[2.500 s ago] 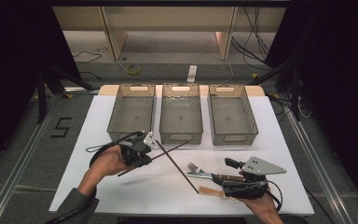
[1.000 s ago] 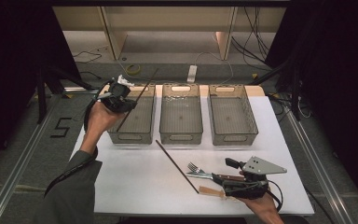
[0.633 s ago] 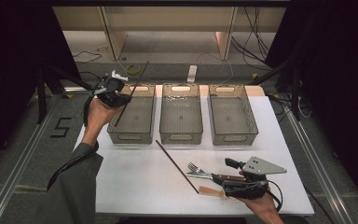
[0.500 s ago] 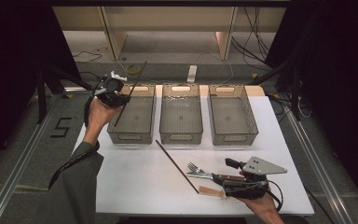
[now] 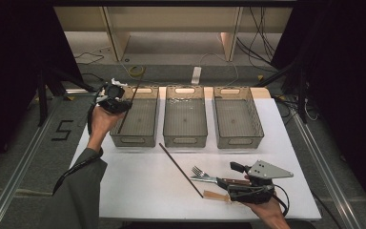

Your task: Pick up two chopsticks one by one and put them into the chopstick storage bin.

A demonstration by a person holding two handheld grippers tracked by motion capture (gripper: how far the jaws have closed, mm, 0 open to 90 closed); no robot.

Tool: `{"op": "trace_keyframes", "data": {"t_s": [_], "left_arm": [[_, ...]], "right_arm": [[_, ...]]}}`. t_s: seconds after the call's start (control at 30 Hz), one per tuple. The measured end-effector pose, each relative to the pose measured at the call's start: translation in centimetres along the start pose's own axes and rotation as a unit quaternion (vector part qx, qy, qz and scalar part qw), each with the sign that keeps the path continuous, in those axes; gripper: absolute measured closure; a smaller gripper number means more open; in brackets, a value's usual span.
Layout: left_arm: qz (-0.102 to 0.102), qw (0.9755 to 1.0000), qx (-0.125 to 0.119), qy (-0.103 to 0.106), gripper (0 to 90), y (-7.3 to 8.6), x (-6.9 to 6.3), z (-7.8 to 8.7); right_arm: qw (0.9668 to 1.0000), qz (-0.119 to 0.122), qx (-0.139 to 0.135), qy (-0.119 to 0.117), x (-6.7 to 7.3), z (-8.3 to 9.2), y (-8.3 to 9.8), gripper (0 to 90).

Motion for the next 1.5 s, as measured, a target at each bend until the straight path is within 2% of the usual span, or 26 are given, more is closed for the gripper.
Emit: {"op": "trace_keyframes", "data": {"t_s": [0.23, 0.7, 0.83, 0.97, 1.03, 1.2, 1.27, 1.3, 1.33, 1.37, 1.4, 1.5], "left_arm": [[0.013, 0.9999, 0.001, 0.006, 84.3, 0.6, 0.3, -0.3], [0.011, 0.9999, 0.010, -0.005, 83.8, 1.6, 0.7, -1.2], [0.019, 0.9998, 0.007, -0.007, 82.8, 1.8, 0.8, -1.3], [0.027, 0.9996, 0.008, -0.005, 69.4, 1.8, 0.8, -1.4], [0.017, 0.9998, 0.009, 0.010, 63.0, 1.8, 0.4, -1.2], [-0.033, 0.9988, 0.017, 0.032, 45.9, 1.6, -1.8, -0.2], [-0.043, 0.9973, 0.013, 0.057, 36.9, 1.6, -3.0, 0.5], [-0.055, 0.9958, 0.019, 0.071, 34.3, 1.8, -3.6, 0.8], [-0.080, 0.9936, 0.024, 0.076, 31.6, 2.1, -4.5, 1.1], [-0.093, 0.9925, 0.024, 0.076, 29.8, 2.3, -5.0, 1.3], [-0.108, 0.9904, 0.026, 0.083, 28.4, 2.6, -5.7, 1.5], [-0.148, 0.9821, 0.038, 0.109, 26.1, 3.5, -7.9, 2.2]], "right_arm": [[1.0000, 0.000, 0.000, 0.000, 0.0, 0.0, 0.0, 26.8], [1.0000, 0.000, 0.000, 0.000, 0.0, 0.0, 0.0, 26.8], [1.0000, 0.000, 0.001, -0.001, 0.1, 0.0, 0.0, 26.9], [1.0000, 0.000, 0.001, -0.001, 0.0, 0.0, 0.0, 26.9], [1.0000, 0.000, 0.002, -0.001, 0.0, 0.0, 0.0, 26.9], [1.0000, -0.001, 0.002, -0.001, 0.0, 0.0, 0.1, 26.9], [1.0000, 0.000, 0.002, 0.000, 0.0, 0.0, 0.1, 26.9], [1.0000, -0.001, 0.001, 0.000, 0.0, 0.0, 0.1, 26.9], [1.0000, -0.002, 0.001, 0.000, 0.0, 0.0, 0.1, 26.9], [1.0000, -0.001, 0.002, 0.000, 0.0, 0.0, 0.1, 26.9], [1.0000, -0.001, 0.002, 0.000, 0.0, 0.0, 0.1, 26.9], [1.0000, -0.001, 0.003, -0.001, 0.1, -0.1, 0.1, 26.9]]}}
Point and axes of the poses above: each handheld gripper's, and its own axes: z roughly backward along the jaws, y roughly out of its underside, x roughly to its left, the point moved 5 cm from there along -z, roughly forward along the jaws, and after that the axes turned 13 degrees about z, right-handed, at the moved point
